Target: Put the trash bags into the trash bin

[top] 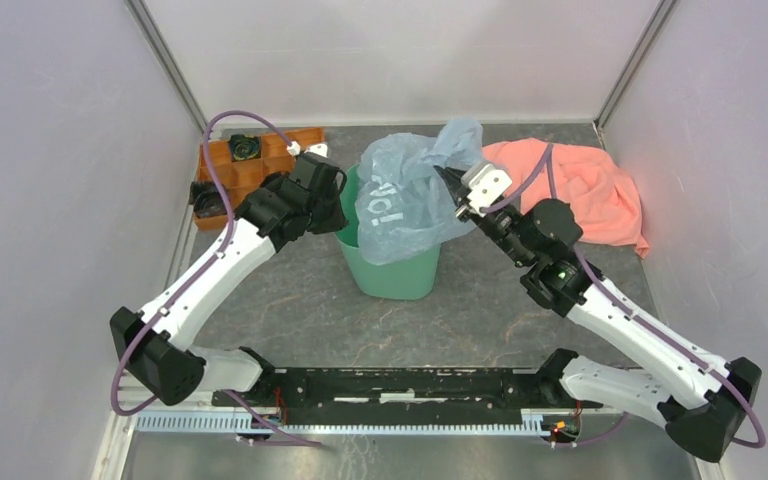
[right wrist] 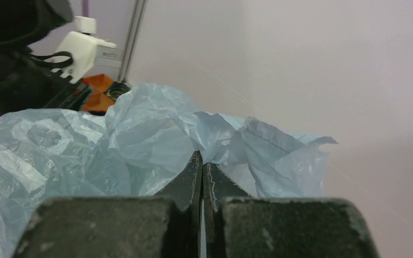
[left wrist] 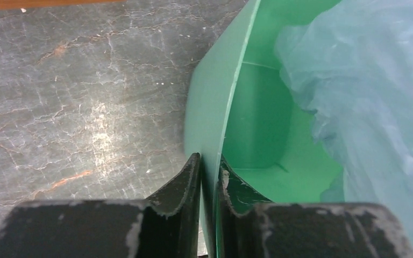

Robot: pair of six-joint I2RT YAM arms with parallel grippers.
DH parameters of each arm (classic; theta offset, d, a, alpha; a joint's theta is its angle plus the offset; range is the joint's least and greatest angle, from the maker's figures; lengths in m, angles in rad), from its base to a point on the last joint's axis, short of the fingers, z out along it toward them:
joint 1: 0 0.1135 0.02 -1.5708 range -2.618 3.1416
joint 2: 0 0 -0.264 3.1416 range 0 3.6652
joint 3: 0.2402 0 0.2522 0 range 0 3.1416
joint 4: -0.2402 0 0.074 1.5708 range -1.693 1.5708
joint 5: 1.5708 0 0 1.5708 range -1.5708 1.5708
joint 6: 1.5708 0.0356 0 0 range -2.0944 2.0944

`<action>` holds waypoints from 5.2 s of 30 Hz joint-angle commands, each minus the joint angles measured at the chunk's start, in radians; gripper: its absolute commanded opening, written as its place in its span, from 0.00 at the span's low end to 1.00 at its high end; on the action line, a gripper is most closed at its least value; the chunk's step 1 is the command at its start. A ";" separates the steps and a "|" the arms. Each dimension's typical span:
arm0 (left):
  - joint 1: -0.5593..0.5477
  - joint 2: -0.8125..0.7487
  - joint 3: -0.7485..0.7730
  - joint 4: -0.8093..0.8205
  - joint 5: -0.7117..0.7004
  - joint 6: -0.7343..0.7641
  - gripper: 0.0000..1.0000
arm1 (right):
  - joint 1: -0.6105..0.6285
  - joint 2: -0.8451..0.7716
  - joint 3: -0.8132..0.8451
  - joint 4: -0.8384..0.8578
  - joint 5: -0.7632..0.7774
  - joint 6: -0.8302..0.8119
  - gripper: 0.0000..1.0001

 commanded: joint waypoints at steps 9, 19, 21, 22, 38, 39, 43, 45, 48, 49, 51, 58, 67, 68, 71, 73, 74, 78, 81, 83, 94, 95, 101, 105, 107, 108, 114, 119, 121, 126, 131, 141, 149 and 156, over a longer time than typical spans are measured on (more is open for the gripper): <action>0.000 -0.137 0.045 0.067 0.083 -0.002 0.67 | -0.054 0.132 0.256 0.003 -0.210 0.010 0.00; 0.001 -0.335 0.103 0.063 0.175 0.095 0.79 | -0.056 0.166 0.273 -0.036 -0.327 -0.031 0.00; 0.001 -0.366 0.070 0.144 0.295 0.098 0.72 | -0.056 0.176 0.288 -0.049 -0.351 -0.026 0.00; -0.001 -0.374 0.044 0.200 0.358 0.090 0.68 | -0.056 0.179 0.289 -0.050 -0.359 -0.023 0.00; -0.335 -0.085 -0.123 0.509 -0.090 0.008 0.26 | -0.135 0.244 0.352 -0.022 -0.505 0.176 0.00; -0.335 -0.089 -0.133 0.511 -0.091 0.004 0.26 | -0.152 0.250 0.357 -0.032 -0.533 0.189 0.00; -0.338 -0.197 -0.181 0.533 -0.045 0.016 0.44 | -0.200 0.254 0.347 -0.091 -0.633 0.193 0.00; -0.339 -0.265 -0.175 0.494 -0.029 0.026 0.55 | -0.221 0.246 0.318 -0.092 -0.673 0.195 0.00; -0.339 -0.336 -0.116 0.392 -0.006 0.034 0.67 | -0.239 0.248 0.291 -0.083 -0.732 0.208 0.00; -0.339 -0.355 -0.094 0.362 0.004 0.039 0.71 | -0.239 0.254 0.288 -0.079 -0.743 0.214 0.00; -0.338 -0.374 -0.063 0.331 0.059 0.053 0.79 | -0.239 0.267 0.288 -0.063 -0.756 0.234 0.00; -0.348 -0.286 -0.100 0.447 0.418 0.058 0.69 | -0.239 0.298 0.306 -0.010 -0.767 0.304 0.00; -0.362 -0.100 -0.095 0.530 0.253 0.085 0.42 | -0.239 0.303 0.303 0.060 -0.731 0.431 0.01; -0.359 -0.085 -0.099 0.514 0.150 0.074 0.34 | -0.239 0.303 0.297 0.075 -0.725 0.458 0.01; -0.344 -0.062 -0.127 0.507 -0.026 0.039 0.28 | -0.239 0.306 0.282 0.098 -0.704 0.509 0.01; -0.337 -0.053 -0.144 0.526 -0.072 0.027 0.25 | -0.240 0.312 0.278 0.081 -0.688 0.524 0.01; -0.336 -0.044 -0.148 0.532 -0.070 0.028 0.25 | -0.240 0.315 0.277 0.070 -0.691 0.529 0.01; -0.344 -0.053 -0.170 0.573 0.043 0.048 0.31 | -0.239 0.326 0.262 0.007 -0.726 0.519 0.01; -0.351 -0.186 -0.258 0.639 0.062 0.048 0.50 | -0.240 0.341 0.256 -0.064 -0.812 0.469 0.01; -0.351 -0.283 -0.279 0.630 0.080 0.057 0.60 | -0.240 0.345 0.249 -0.092 -0.882 0.457 0.01; -0.349 -0.501 -0.143 0.239 -0.145 0.046 0.79 | -0.238 0.214 0.172 -0.199 -1.138 0.417 0.01; -0.349 -0.485 -0.114 0.207 -0.176 0.035 0.80 | -0.237 0.204 0.174 -0.248 -1.151 0.378 0.01; -0.320 -0.329 0.088 0.136 -0.249 0.030 0.97 | -0.238 0.206 0.142 -0.384 -1.280 0.291 0.01; -0.282 -0.213 0.230 0.171 -0.207 0.074 1.00 | -0.238 0.197 0.126 -0.441 -1.270 0.250 0.01; -0.257 -0.146 0.294 0.171 -0.175 0.087 1.00 | -0.236 0.193 0.116 -0.439 -1.262 0.252 0.01; -0.252 -0.113 0.315 0.174 -0.165 0.093 1.00 | -0.236 0.192 0.113 -0.439 -1.254 0.253 0.01; -0.241 -0.015 0.280 0.214 -0.101 0.114 0.93 | -0.233 0.196 0.106 -0.407 -1.190 0.282 0.01; -0.230 -0.008 0.150 0.225 -0.081 0.090 0.74 | -0.227 0.213 0.094 -0.385 -1.159 0.290 0.01; -0.230 -0.024 0.089 0.241 -0.054 0.074 0.66 | -0.226 0.209 0.069 -0.337 -1.105 0.329 0.01; -0.223 -0.043 0.008 0.225 -0.015 0.062 0.61 | -0.223 0.188 -0.044 -0.104 -0.982 0.534 0.01; -0.213 -0.088 0.103 0.168 -0.049 0.081 0.81 | -0.219 0.149 -0.105 -0.011 -0.872 0.651 0.01; -0.212 -0.303 0.169 0.116 -0.076 0.006 1.00 | -0.161 0.060 -0.132 0.072 -0.699 0.781 0.01; -0.213 -0.471 -0.072 0.320 0.305 -0.154 0.96 | -0.076 0.044 -0.135 0.095 -0.576 0.816 0.01; -0.213 -0.399 -0.092 0.365 0.386 -0.167 0.82 | -0.027 0.048 -0.147 0.102 -0.505 0.815 0.01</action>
